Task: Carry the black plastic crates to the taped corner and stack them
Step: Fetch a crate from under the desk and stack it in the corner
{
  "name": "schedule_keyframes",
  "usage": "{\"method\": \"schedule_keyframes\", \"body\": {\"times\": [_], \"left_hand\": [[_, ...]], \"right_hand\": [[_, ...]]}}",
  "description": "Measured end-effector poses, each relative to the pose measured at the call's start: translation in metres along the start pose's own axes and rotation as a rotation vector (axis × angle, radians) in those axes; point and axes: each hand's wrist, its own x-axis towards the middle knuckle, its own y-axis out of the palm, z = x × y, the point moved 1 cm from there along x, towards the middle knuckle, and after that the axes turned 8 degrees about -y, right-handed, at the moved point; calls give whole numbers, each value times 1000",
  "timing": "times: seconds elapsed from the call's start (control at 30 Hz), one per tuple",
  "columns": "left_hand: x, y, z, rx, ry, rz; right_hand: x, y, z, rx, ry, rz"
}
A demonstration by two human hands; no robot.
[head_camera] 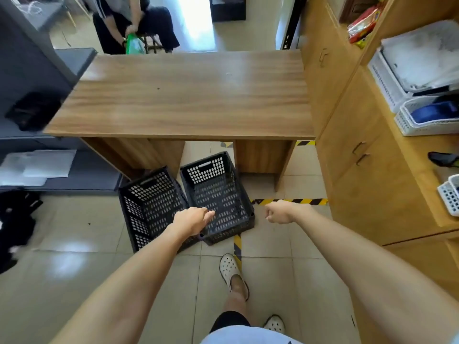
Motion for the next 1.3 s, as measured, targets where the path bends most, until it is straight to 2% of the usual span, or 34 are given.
{"method": "schedule_keyframes", "body": {"times": [0.17, 0.33, 0.57, 0.83, 0.97, 1.1, 1.3], "left_hand": [[61, -44, 20, -59, -31, 28], [118, -87, 30, -45, -64, 31], [172, -108, 31, -96, -144, 72], [214, -117, 36, -205, -380, 144], [235, -116, 39, -337, -482, 139], [255, -84, 51, -372, -529, 177], [296, -12, 79, -397, -551, 239]], "right_hand": [[35, -93, -21, -79, 86, -44], [79, -153, -21, 44, 41, -141], [141, -179, -36, -42, 13, 67], [220, -245, -37, -164, -190, 231], [260, -238, -27, -188, -231, 325], [296, -196, -29, -190, -228, 435], [357, -140, -50, -167, -161, 450]]}}
